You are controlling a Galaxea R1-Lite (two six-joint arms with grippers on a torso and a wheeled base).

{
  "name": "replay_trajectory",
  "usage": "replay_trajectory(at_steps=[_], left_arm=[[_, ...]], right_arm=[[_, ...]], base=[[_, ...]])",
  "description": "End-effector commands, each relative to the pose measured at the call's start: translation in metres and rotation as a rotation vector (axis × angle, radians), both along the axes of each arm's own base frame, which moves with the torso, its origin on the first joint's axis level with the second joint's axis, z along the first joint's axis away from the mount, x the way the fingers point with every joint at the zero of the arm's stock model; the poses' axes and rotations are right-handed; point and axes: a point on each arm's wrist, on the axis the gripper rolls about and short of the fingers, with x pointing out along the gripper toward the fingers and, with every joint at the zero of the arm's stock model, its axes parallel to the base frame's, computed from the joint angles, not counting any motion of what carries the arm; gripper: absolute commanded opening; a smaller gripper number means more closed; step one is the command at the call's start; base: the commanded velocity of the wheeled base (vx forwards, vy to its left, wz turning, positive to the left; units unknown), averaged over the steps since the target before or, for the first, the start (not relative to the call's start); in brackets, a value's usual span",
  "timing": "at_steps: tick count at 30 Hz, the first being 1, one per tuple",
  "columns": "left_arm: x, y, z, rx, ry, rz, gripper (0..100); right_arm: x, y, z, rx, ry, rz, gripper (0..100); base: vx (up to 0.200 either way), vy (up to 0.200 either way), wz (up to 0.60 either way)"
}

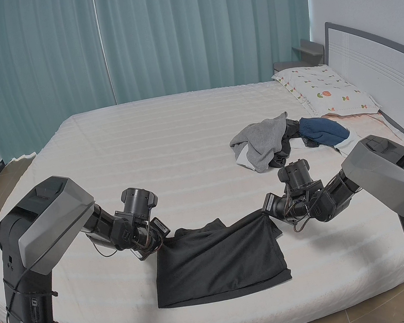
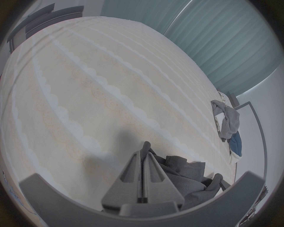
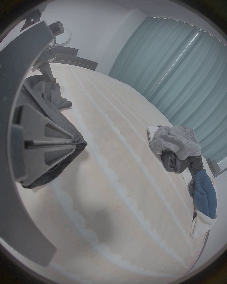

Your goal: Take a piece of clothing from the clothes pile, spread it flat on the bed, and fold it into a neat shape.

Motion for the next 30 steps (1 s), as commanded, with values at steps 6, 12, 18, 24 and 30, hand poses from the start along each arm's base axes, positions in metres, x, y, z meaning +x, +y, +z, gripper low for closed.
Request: replay_trajectory(at_steps=[6, 12, 18, 24, 30], left_arm=[[0.0, 0.002, -0.001, -0.012, 0.006, 0.018, 0], [-0.001, 0.002, 0.002, -0.029, 0.006, 0.017, 100], [-0.002, 0.0, 0.004, -0.056, 0.01, 0.026, 100], [-0.013, 0.015, 0.016, -0.062, 0.018, 0.044, 100], [-0.042, 0.025, 0.02, -0.09, 0.034, 0.028, 100]], right_arm=[[0.0, -0.004, -0.002, -0.007, 0.002, -0.007, 0], [-0.002, 0.0, 0.0, -0.001, 0.001, -0.001, 100], [-0.023, -0.008, 0.026, 0.048, 0.009, 0.054, 100], [-0.072, -0.024, 0.032, 0.109, 0.022, 0.162, 100], [-0.109, -0.035, 0.012, 0.087, 0.012, 0.266, 100]], base=[[0.0, 0.0, 0.0], [0.0, 0.0, 0.0], [0.0, 0.0, 0.0], [0.0, 0.0, 0.0], [0.0, 0.0, 0.0]])
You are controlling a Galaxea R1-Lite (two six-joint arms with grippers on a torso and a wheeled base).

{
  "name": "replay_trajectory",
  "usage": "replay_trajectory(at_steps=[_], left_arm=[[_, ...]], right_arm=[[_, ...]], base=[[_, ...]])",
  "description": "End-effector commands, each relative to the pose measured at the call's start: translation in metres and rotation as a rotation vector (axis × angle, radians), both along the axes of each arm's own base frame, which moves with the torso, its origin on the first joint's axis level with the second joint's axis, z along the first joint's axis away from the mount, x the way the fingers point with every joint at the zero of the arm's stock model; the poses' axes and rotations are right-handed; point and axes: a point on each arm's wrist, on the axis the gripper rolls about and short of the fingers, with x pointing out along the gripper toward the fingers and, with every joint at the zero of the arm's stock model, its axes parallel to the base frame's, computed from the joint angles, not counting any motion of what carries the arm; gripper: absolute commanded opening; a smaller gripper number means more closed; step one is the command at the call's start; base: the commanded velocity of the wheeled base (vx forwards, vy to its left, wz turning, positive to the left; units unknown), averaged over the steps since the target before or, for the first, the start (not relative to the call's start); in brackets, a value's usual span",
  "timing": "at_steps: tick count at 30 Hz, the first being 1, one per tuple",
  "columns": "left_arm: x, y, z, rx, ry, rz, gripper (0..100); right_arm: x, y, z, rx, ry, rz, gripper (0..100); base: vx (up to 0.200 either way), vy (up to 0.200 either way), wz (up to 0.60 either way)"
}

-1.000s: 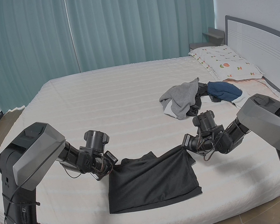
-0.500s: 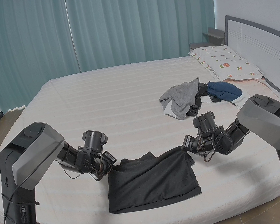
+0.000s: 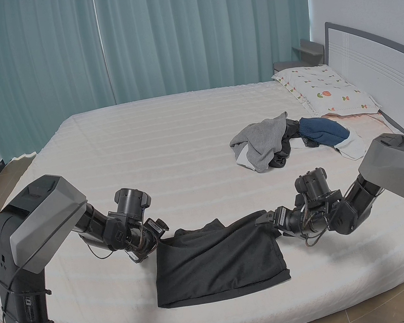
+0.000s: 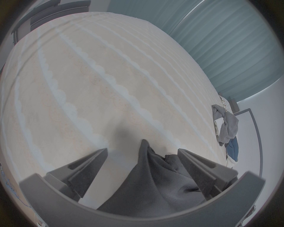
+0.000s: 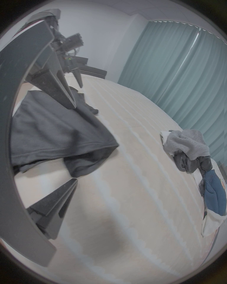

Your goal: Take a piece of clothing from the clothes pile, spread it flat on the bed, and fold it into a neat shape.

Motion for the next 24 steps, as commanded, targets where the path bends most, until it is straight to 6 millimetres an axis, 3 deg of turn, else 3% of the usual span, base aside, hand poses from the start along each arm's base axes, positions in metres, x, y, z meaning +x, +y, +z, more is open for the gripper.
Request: replay_trajectory(at_steps=[1, 4, 8, 22, 23, 24], left_arm=[[-0.029, 0.014, 0.014, -0.027, 0.002, -0.001, 100], [-0.049, 0.02, 0.007, -0.037, -0.011, 0.0, 100], [-0.059, 0.022, -0.002, -0.073, -0.024, 0.036, 100], [-0.064, 0.027, -0.002, -0.091, -0.038, 0.055, 100], [-0.064, 0.027, -0.001, -0.091, -0.04, 0.054, 100], [-0.064, 0.027, -0.001, -0.09, -0.04, 0.056, 100]], right_arm=[[-0.043, -0.013, 0.009, 0.018, -0.048, 0.107, 100], [-0.051, -0.016, 0.003, 0.015, -0.058, 0.116, 100], [-0.052, -0.016, 0.001, 0.018, -0.065, 0.119, 100], [-0.055, -0.006, -0.01, 0.006, -0.041, 0.148, 100], [-0.056, -0.005, -0.011, 0.004, -0.039, 0.154, 0], [-0.057, -0.003, -0.012, 0.001, -0.033, 0.16, 0]], base=[[0.0, 0.0, 0.0], [0.0, 0.0, 0.0], [0.0, 0.0, 0.0], [0.0, 0.0, 0.0], [0.0, 0.0, 0.0], [0.0, 0.0, 0.0]])
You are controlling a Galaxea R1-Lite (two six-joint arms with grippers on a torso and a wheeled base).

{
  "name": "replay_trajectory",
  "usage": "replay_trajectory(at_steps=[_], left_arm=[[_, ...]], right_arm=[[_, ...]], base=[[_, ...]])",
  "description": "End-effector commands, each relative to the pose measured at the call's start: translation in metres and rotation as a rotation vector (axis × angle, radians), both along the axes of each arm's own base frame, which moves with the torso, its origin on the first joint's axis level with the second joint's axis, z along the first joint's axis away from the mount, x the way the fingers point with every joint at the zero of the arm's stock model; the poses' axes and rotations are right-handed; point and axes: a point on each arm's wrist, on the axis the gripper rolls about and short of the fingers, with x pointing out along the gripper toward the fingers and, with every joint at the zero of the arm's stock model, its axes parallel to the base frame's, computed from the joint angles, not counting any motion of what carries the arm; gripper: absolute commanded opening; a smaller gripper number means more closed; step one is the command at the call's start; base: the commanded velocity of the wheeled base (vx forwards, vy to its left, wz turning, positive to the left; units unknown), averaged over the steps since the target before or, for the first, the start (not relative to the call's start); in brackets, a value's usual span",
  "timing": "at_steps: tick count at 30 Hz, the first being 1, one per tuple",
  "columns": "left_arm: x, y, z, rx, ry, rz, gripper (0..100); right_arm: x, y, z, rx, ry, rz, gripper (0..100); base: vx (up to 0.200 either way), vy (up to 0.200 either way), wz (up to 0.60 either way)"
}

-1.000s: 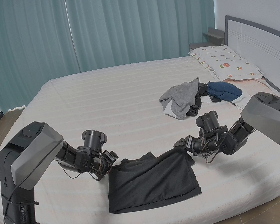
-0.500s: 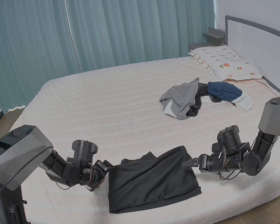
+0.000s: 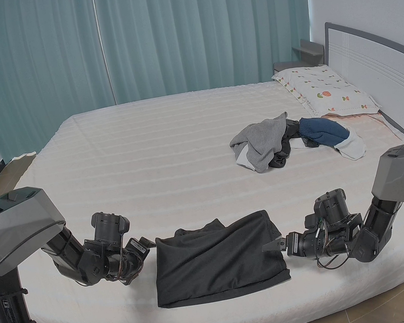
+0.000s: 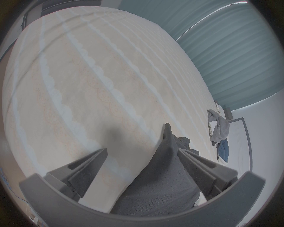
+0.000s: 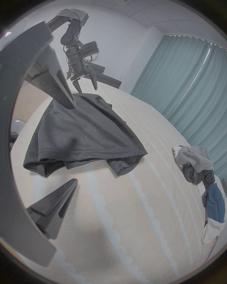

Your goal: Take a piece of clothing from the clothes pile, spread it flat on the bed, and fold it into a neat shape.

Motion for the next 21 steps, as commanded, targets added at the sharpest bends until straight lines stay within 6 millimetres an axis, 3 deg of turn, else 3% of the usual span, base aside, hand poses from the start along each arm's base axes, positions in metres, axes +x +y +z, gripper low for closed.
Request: replay_trajectory(at_steps=[1, 5, 12, 21], left_arm=[[-0.001, 0.0, 0.001, 0.0, -0.002, 0.0, 100], [0.0, 0.0, 0.001, -0.001, -0.002, 0.0, 100], [-0.001, 0.0, 0.001, 0.0, 0.0, 0.002, 100], [-0.001, 0.0, 0.001, 0.0, 0.001, 0.002, 100]], right_arm=[[-0.004, 0.006, -0.005, -0.01, 0.016, 0.02, 0], [-0.008, 0.007, -0.009, -0.026, 0.024, 0.033, 0], [-0.019, -0.008, -0.011, -0.083, 0.03, 0.044, 0], [-0.031, -0.014, 0.001, -0.084, 0.017, 0.05, 0]], base=[[0.0, 0.0, 0.0], [0.0, 0.0, 0.0], [0.0, 0.0, 0.0], [0.0, 0.0, 0.0]])
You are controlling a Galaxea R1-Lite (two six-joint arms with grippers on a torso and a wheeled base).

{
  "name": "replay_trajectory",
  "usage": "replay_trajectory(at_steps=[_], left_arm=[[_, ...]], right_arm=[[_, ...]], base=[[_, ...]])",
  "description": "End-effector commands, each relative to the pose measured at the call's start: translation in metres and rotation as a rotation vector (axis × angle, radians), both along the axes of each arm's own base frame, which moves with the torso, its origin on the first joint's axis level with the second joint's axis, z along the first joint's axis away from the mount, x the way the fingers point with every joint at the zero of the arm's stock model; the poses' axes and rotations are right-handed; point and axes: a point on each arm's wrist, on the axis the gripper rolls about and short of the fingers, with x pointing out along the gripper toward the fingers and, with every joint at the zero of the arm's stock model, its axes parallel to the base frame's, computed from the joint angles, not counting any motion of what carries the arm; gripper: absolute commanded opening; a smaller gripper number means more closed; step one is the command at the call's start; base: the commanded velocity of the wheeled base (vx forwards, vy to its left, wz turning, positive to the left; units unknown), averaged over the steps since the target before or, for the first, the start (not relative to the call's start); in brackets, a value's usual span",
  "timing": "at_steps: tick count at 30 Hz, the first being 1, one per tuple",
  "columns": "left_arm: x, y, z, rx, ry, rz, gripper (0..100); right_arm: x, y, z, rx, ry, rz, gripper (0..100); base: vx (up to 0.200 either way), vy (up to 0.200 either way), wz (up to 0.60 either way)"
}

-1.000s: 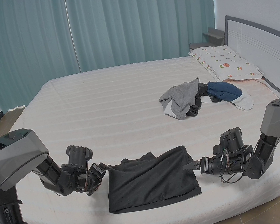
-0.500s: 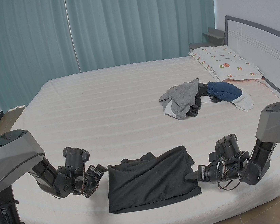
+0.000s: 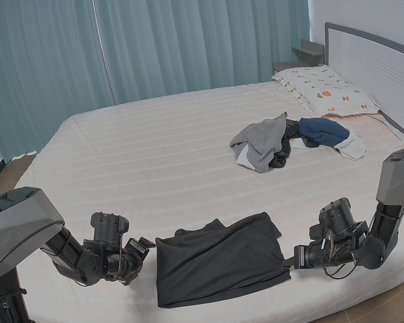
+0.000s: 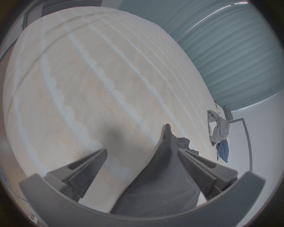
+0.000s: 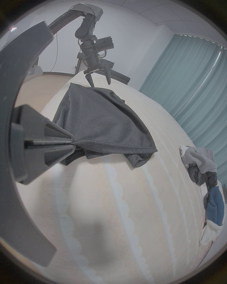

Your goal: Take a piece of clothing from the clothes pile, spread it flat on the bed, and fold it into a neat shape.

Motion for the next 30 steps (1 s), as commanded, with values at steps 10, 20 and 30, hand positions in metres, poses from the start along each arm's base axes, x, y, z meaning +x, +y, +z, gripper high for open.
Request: replay_trajectory(at_steps=[10, 20, 30], left_arm=[[0.0, 0.0, -0.001, 0.0, 0.002, 0.0, 100], [0.0, 0.0, -0.001, 0.0, 0.002, 0.0, 100], [0.015, -0.011, 0.004, -0.01, -0.048, -0.019, 100]], right_arm=[[-0.013, -0.011, -0.004, -0.05, 0.014, 0.031, 0], [-0.01, -0.016, -0.01, -0.079, 0.001, 0.051, 100], [0.04, -0.008, 0.022, 0.104, -0.079, -0.115, 100]], base=[[0.0, 0.0, 0.0], [0.0, 0.0, 0.0], [0.0, 0.0, 0.0]])
